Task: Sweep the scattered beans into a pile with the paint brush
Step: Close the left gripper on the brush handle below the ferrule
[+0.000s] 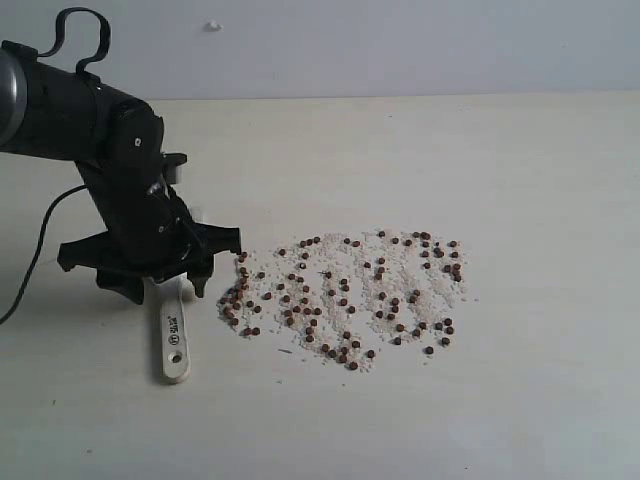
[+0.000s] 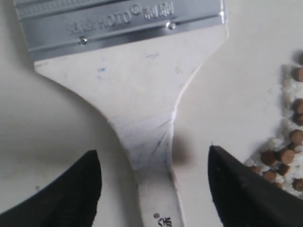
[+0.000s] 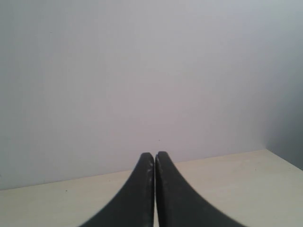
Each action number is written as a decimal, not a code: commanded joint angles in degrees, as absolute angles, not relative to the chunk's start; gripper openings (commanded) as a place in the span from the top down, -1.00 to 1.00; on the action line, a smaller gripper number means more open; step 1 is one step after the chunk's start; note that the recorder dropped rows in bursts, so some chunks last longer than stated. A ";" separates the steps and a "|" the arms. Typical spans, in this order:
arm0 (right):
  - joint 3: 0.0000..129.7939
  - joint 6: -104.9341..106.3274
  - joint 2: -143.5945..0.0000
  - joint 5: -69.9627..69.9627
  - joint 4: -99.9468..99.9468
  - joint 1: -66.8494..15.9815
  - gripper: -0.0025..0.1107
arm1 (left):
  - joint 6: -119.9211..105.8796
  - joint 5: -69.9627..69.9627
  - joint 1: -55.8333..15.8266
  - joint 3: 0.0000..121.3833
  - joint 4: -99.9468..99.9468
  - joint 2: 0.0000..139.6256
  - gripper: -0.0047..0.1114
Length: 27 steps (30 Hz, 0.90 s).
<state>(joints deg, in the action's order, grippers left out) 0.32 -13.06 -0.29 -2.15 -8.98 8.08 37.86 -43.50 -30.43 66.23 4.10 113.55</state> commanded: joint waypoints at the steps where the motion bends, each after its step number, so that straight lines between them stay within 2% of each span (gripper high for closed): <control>1: 0.00 -12.71 0.00 -2.72 -8.92 7.95 0.96 | 37.53 -44.03 -30.32 66.56 4.21 113.66 -0.15; 27: 0.00 -12.71 0.00 -2.72 -8.92 7.95 0.96 | 36.83 -44.17 -30.32 66.56 3.98 117.57 -0.15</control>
<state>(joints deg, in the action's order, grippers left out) 0.32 -13.06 -0.29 -2.15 -8.98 8.08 36.82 -43.03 -30.43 66.86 3.96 115.84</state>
